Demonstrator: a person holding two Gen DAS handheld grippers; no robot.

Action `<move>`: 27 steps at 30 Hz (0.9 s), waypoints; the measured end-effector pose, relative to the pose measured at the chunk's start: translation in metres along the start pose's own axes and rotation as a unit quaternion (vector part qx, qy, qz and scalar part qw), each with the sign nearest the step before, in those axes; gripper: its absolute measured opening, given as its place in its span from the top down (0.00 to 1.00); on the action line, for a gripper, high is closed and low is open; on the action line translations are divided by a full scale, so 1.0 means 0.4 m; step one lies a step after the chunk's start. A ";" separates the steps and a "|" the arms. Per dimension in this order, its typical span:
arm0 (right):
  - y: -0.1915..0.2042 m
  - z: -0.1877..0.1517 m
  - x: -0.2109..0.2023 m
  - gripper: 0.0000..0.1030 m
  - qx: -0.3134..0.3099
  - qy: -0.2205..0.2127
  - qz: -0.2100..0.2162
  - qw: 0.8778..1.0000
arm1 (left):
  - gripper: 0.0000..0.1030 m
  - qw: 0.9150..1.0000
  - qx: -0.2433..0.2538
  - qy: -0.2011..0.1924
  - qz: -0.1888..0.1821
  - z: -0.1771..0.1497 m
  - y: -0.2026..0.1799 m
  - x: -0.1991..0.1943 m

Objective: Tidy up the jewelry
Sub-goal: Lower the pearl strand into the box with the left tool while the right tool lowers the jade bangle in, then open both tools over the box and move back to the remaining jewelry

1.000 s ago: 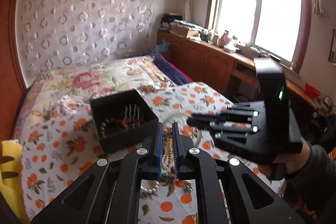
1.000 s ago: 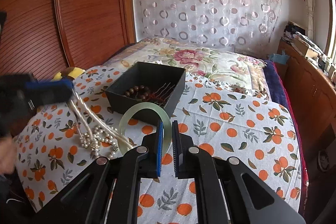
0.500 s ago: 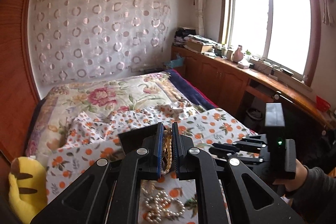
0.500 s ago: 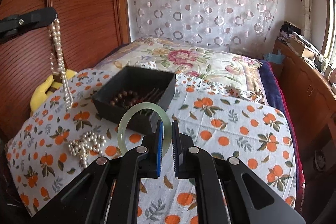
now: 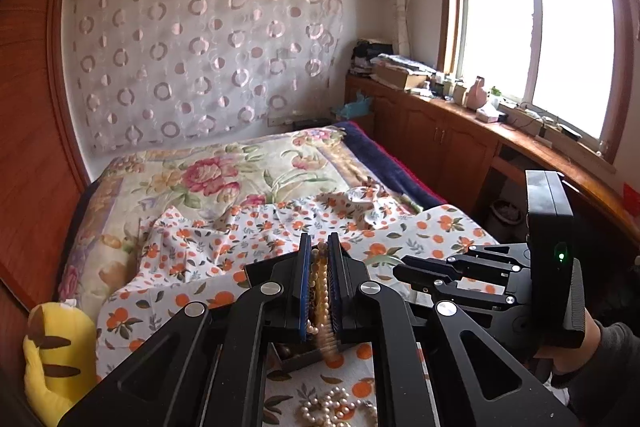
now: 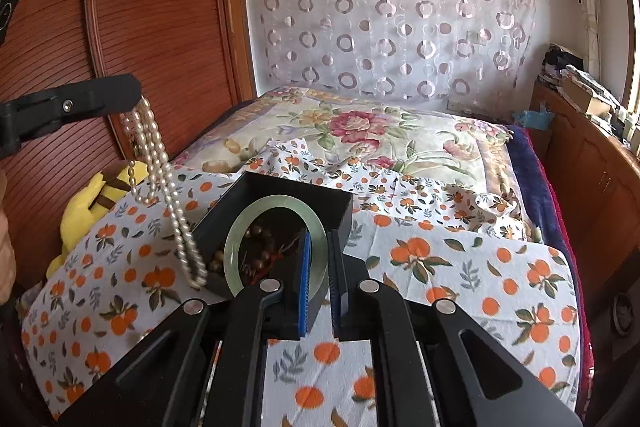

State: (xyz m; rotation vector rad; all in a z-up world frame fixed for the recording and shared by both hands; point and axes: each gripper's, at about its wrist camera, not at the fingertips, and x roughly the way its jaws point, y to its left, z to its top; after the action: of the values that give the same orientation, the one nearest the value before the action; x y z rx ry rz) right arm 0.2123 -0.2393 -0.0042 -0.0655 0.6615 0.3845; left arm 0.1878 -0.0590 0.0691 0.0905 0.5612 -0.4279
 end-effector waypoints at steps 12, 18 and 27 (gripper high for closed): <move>0.015 -0.010 0.079 0.90 -0.002 0.020 -0.007 1.000 | 0.93 1.000 -0.015 0.022 0.010 -0.011 0.034 0.073; 0.016 -0.018 0.080 0.87 0.003 0.023 0.012 1.000 | 0.93 0.999 -0.017 0.029 0.013 -0.012 0.033 0.091; 0.035 -0.036 0.048 0.87 -0.016 0.015 0.013 1.000 | 0.93 0.999 -0.011 0.027 0.012 -0.019 0.035 0.093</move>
State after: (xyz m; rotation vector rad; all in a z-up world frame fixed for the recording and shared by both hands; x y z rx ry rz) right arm 0.2126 -0.2228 -0.0265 -0.0936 0.6859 0.4209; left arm 0.2180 -0.0585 0.0424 0.0882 0.6181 -0.3975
